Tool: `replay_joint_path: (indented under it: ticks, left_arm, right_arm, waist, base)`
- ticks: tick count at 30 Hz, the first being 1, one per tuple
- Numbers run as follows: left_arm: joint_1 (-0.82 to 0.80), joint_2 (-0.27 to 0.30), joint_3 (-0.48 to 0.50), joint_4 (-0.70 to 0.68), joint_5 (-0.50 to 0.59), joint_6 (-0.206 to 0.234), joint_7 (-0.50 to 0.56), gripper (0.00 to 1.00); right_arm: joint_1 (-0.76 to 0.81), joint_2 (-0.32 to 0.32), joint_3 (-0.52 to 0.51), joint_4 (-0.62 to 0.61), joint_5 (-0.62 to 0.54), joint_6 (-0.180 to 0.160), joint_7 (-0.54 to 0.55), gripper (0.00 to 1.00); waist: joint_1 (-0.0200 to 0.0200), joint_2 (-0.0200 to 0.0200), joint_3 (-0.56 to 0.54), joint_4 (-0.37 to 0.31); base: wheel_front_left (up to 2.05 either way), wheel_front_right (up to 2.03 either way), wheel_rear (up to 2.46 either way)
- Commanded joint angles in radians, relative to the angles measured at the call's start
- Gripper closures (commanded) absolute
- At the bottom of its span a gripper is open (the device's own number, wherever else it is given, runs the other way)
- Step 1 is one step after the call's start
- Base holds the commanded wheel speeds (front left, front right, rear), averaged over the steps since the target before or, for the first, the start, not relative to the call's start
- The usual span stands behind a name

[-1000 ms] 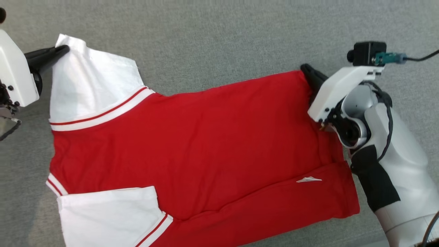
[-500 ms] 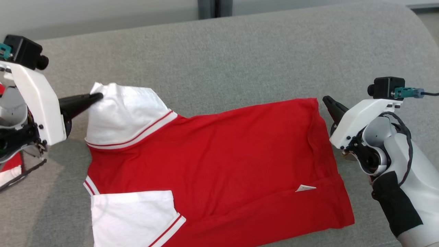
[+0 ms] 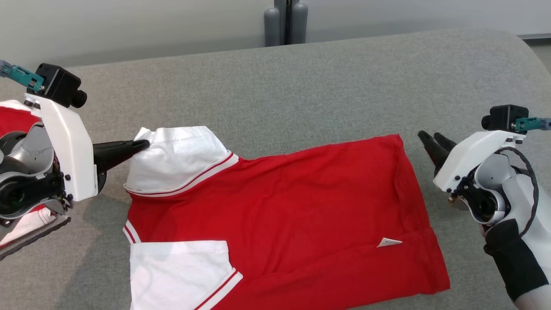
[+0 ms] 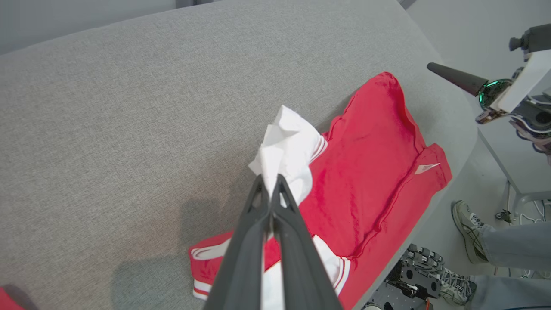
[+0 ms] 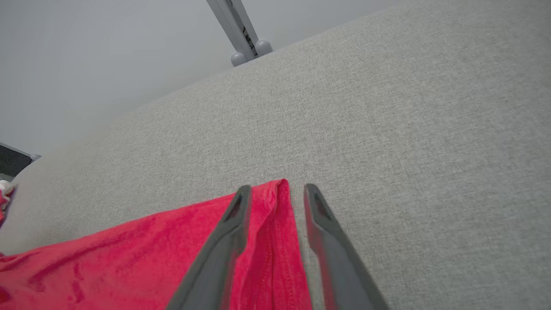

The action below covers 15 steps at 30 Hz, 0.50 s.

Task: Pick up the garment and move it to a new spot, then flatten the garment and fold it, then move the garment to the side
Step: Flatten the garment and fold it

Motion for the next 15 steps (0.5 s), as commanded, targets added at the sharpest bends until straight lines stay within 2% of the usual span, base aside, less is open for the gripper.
replay_joint_path:
  ticks: [1,8,15]
  left_arm:
    - [0.002,0.001,0.001,-0.002,0.005,-0.001,-0.001,1.00]
    - [-0.033,0.014,0.009,-0.011,0.021,-0.001,0.002,1.00]
    - [-0.069,0.018,0.011,-0.029,0.029,-0.001,0.014,1.00]
  right_arm:
    - [-0.021,0.009,-0.010,0.015,-0.011,0.000,-0.009,0.00]
    - [-0.091,0.057,-0.023,0.096,-0.038,0.000,0.018,0.00]
    - [-0.192,0.097,-0.044,0.228,-0.075,0.000,0.025,0.00]
  waist:
    - [0.0000,-0.0001,0.018,0.002]
    - [0.0000,-0.0001,0.078,0.001]
    - [0.0000,-0.0001,0.128,0.011]
  base:
    - [0.00,0.00,0.00]
    - [0.00,0.00,0.00]
    - [0.00,0.00,0.00]
